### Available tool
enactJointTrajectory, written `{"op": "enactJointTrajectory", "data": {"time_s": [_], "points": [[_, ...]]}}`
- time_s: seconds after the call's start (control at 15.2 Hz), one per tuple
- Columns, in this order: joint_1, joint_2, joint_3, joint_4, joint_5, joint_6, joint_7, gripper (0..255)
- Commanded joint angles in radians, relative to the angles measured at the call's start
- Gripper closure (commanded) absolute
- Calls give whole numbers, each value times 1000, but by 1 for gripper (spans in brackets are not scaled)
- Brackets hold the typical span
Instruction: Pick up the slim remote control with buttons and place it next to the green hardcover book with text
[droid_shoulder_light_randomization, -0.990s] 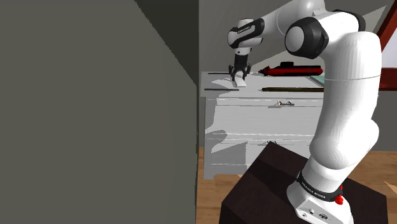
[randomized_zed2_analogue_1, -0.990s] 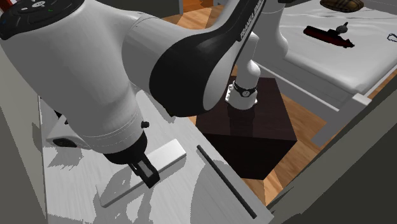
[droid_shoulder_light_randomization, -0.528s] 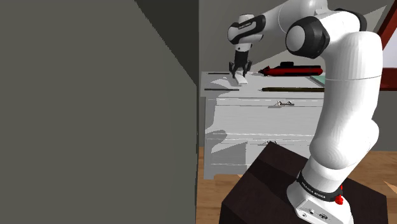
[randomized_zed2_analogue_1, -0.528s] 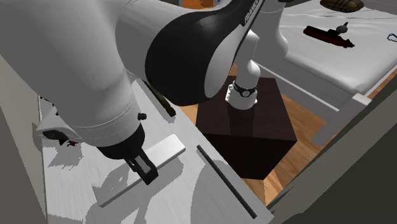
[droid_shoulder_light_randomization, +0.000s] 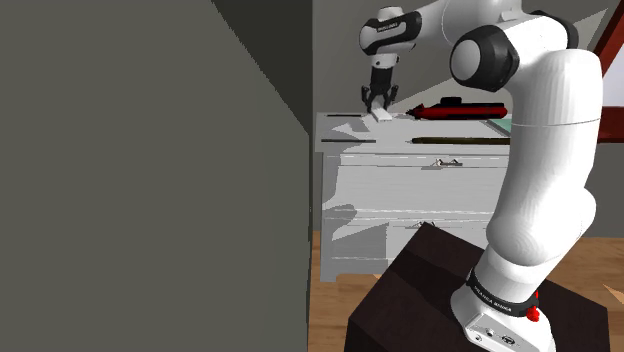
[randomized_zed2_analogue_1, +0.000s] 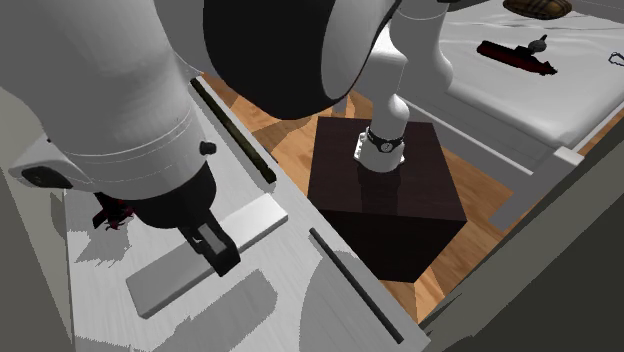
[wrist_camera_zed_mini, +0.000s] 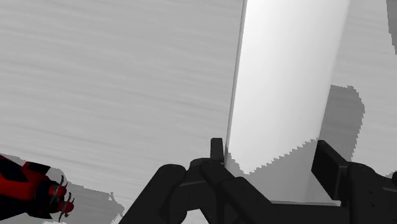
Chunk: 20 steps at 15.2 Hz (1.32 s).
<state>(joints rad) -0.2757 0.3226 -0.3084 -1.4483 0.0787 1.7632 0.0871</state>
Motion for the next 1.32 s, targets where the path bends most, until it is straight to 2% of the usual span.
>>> {"op": "enactJointTrajectory", "data": {"time_s": [0.0,0.2,0.73,1.25], "points": [[-1,1,0,27,0,-26,2,255],[-3,5,-1,70,1,-65,2,255],[-66,-165,-59,-162,-40,3,-128,255],[-145,-273,-130,-292,-74,35,-276,255]]}}
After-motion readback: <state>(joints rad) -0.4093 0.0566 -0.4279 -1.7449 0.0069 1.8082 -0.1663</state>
